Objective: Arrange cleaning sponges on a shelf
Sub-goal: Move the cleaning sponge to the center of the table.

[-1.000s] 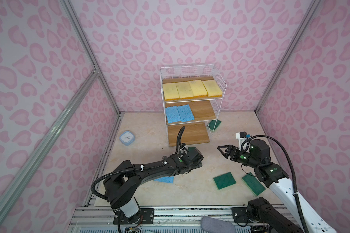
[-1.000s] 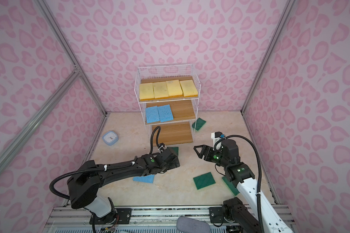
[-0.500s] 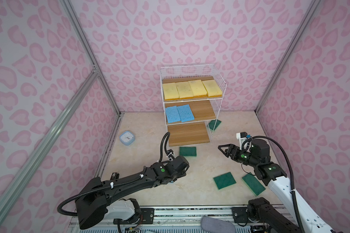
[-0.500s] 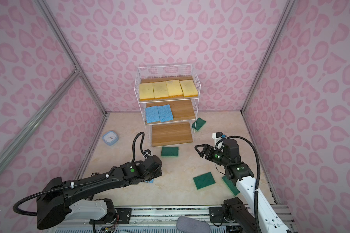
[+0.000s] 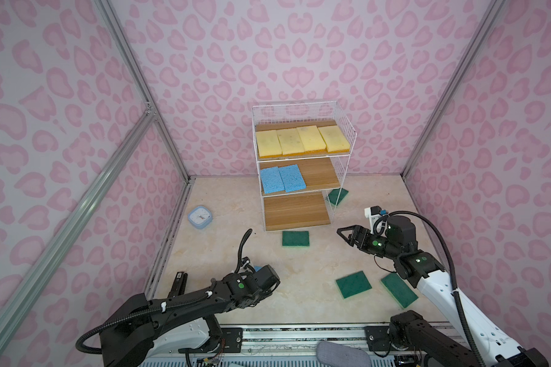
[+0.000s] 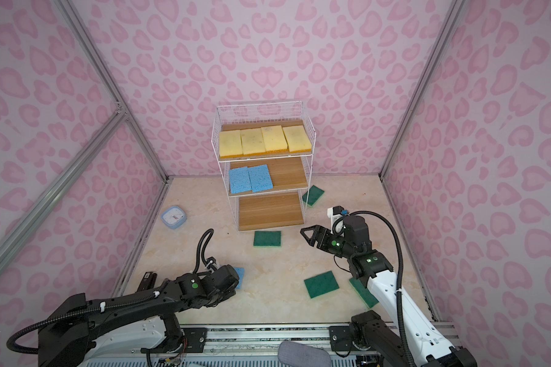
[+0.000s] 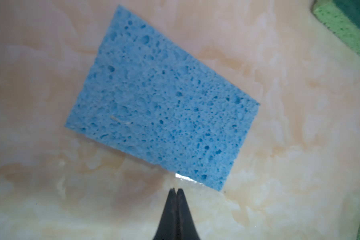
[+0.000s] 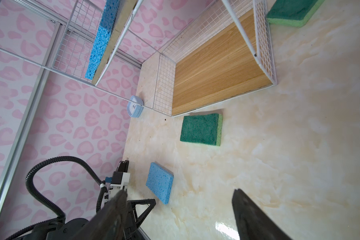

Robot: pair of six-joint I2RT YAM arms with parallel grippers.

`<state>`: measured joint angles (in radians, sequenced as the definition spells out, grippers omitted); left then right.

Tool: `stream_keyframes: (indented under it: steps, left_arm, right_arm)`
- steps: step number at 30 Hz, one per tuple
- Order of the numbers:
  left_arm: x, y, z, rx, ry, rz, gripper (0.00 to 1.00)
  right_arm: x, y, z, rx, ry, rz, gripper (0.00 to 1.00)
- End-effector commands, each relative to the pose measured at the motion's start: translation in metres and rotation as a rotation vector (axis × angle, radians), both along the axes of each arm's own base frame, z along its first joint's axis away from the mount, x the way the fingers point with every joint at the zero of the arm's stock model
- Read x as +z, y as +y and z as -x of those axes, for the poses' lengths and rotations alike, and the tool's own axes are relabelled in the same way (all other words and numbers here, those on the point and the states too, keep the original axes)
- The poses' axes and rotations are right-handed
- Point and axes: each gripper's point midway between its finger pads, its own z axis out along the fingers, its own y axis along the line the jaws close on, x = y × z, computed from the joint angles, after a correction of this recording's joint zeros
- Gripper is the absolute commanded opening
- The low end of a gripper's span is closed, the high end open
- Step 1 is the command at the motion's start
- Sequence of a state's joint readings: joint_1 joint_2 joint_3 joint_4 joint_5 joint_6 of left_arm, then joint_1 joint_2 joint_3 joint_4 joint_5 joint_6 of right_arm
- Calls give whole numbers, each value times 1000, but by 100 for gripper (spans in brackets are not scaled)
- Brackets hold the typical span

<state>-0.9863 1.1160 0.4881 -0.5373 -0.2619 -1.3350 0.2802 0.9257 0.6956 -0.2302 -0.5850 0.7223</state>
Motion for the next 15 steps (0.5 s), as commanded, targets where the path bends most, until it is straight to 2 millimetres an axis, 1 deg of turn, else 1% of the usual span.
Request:
stream_keyframes:
  steps: [1, 7, 11, 15]
  left_arm:
    - [-6, 17, 3, 54, 20, -41, 4]
    - [-10, 31, -7, 90, 28, -55, 4]
    - [-10, 34, -15, 99, 26, -37, 4]
    - [-6, 35, -32, 110, 8, -32, 4]
  right_arm:
    - [7, 1, -6, -10, -33, -1, 80]
    - [9, 6, -11, 3, -28, 7, 81]
    - [9, 9, -14, 11, -24, 15, 81]
    - [12, 11, -17, 14, -29, 18, 81]
